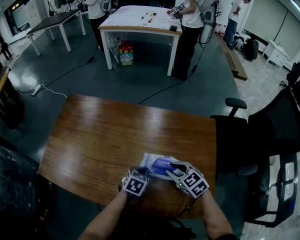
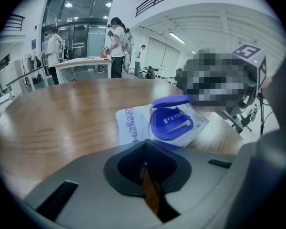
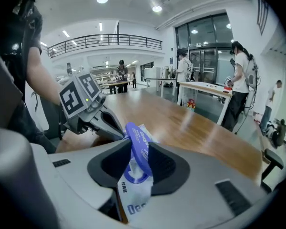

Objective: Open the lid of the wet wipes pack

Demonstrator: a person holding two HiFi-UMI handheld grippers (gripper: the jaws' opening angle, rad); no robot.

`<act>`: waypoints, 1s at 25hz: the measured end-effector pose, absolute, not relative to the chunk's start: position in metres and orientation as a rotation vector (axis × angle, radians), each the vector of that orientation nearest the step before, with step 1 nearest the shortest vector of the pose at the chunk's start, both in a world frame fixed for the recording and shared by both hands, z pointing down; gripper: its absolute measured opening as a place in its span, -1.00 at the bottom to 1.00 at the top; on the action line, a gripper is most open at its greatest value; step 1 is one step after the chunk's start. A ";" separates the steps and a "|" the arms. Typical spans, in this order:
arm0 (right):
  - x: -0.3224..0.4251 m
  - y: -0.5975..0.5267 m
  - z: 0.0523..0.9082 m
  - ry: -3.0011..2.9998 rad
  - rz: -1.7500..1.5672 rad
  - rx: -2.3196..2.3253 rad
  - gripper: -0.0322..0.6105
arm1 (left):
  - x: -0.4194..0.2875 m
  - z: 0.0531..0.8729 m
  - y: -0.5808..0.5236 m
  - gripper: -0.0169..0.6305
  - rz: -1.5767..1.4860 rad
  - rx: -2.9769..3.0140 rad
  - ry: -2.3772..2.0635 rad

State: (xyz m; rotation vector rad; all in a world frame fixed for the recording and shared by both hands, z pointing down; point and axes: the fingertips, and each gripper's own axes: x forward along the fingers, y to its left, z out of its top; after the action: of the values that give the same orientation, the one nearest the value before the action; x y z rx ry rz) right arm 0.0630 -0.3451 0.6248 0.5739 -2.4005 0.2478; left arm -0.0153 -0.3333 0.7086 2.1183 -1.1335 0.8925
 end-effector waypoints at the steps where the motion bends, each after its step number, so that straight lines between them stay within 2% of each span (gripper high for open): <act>1: 0.064 -0.349 0.621 -2.409 0.243 0.594 -0.53 | -0.015 0.708 -0.334 -0.93 0.893 2.120 -1.134; 16: 0.074 -0.419 0.613 -2.440 0.193 0.900 -0.51 | -0.012 0.709 -0.336 -0.93 0.873 2.116 -1.141; 25: 0.085 -0.437 0.624 -2.448 0.270 1.001 -0.47 | -0.025 0.688 -0.342 -0.93 0.789 2.124 -1.325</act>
State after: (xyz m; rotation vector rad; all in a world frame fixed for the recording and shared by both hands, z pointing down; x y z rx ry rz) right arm 0.0846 -0.4372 0.6240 1.0010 -2.4478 0.2695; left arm -0.0253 -0.3416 0.6884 2.1242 -1.3253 0.7888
